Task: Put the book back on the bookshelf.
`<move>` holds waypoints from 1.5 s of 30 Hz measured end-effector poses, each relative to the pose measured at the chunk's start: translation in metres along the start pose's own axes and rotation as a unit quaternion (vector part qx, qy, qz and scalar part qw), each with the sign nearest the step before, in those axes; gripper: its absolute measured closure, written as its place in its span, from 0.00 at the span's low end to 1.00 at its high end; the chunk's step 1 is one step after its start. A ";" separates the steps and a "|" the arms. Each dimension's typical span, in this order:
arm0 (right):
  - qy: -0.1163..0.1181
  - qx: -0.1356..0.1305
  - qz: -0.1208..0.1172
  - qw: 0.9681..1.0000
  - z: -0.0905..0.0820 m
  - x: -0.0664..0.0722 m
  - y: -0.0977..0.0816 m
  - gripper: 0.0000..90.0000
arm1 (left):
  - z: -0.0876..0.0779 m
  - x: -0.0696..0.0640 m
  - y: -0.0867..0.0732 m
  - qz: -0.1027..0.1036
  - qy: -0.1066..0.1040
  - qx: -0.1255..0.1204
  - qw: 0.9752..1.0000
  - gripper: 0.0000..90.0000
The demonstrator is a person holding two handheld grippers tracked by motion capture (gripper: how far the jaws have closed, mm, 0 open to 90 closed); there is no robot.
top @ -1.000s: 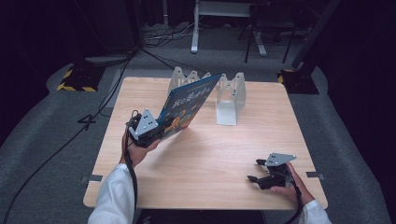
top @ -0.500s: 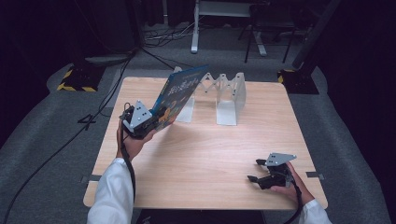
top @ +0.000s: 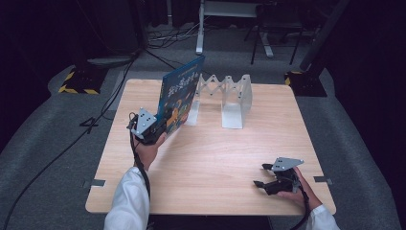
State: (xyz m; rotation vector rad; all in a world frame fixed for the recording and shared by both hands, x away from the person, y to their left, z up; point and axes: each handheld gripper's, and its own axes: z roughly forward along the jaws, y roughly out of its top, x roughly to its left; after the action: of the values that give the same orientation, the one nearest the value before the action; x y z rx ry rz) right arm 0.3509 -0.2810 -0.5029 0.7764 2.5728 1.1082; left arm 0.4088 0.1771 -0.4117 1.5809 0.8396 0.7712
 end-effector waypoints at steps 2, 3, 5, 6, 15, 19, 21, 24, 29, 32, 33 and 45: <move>0.000 0.000 0.000 1.000 0.000 0.000 0.000 0.24 | 0.002 -0.002 -0.001 -0.004 0.001 0.000 1.000 0.91; 0.000 0.000 0.000 1.000 0.000 0.000 0.000 0.24 | 0.004 -0.003 -0.003 -0.006 0.005 0.002 1.000 0.91; -0.001 -0.001 0.000 1.000 0.000 0.000 0.000 0.24 | 0.007 -0.004 -0.005 -0.014 0.008 0.006 1.000 0.91; 0.000 -0.001 0.000 1.000 0.000 0.000 0.000 0.24 | 0.012 -0.002 -0.009 -0.025 0.010 0.016 0.999 0.91; -0.003 -0.003 -0.001 1.000 0.000 0.001 -0.001 0.24 | 0.027 -0.002 -0.019 -0.052 0.018 0.033 0.998 0.92; -0.002 -0.004 -0.001 1.000 0.000 0.001 -0.001 0.24 | 0.034 -0.003 -0.021 -0.052 0.020 0.036 0.998 0.92; -0.002 -0.004 -0.001 1.000 0.000 0.001 -0.001 0.24 | 0.037 -0.004 -0.021 -0.053 0.023 0.036 0.998 0.92; -0.001 -0.004 -0.001 1.000 0.000 0.001 -0.001 0.24 | 0.042 -0.005 -0.019 -0.058 0.025 0.037 0.997 0.92; -0.002 -0.005 -0.001 1.000 0.000 0.001 -0.001 0.24 | 0.049 -0.002 -0.017 -0.066 0.035 0.040 0.996 0.91; -0.001 -0.005 -0.001 1.000 0.000 0.001 -0.001 0.24 | 0.052 0.001 -0.017 -0.074 0.043 0.041 0.995 0.90; -0.001 -0.005 -0.001 1.000 0.000 0.001 -0.001 0.24 | 0.053 0.002 -0.017 -0.078 0.048 0.044 0.995 0.89; -0.001 -0.005 0.000 1.000 0.000 0.001 -0.001 0.24 | 0.058 -0.002 -0.020 -0.060 0.078 0.063 0.993 0.83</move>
State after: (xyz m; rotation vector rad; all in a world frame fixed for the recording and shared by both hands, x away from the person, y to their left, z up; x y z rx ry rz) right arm 0.3498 -0.2816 -0.5038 0.7733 2.5638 1.1192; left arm 0.4542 0.1474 -0.4409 1.5786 1.1051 0.7755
